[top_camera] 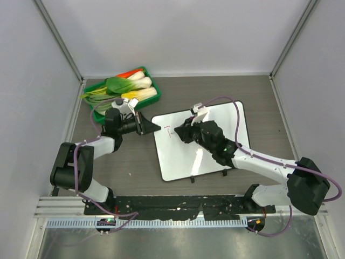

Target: Write a sentence on the whiteboard

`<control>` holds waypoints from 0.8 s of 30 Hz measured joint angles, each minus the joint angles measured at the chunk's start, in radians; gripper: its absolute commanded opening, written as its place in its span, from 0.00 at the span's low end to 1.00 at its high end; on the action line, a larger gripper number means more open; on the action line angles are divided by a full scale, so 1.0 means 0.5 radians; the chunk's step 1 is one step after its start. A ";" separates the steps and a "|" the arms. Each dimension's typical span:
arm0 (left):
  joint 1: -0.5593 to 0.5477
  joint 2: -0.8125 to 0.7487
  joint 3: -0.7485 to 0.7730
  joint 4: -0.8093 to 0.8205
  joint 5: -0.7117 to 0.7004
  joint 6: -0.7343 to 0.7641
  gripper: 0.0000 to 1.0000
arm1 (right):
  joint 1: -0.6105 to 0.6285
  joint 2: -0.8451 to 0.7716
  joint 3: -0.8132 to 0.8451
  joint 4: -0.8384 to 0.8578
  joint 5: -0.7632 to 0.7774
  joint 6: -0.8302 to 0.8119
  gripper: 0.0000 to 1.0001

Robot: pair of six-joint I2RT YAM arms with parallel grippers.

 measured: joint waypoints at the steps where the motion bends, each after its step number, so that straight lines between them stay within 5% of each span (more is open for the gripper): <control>1: 0.000 0.000 0.005 -0.008 0.000 0.006 0.00 | 0.004 0.000 0.000 -0.003 0.000 0.000 0.01; 24: -0.003 -0.014 0.020 -0.075 -0.002 0.043 0.00 | 0.054 -0.064 -0.037 -0.047 0.211 0.006 0.01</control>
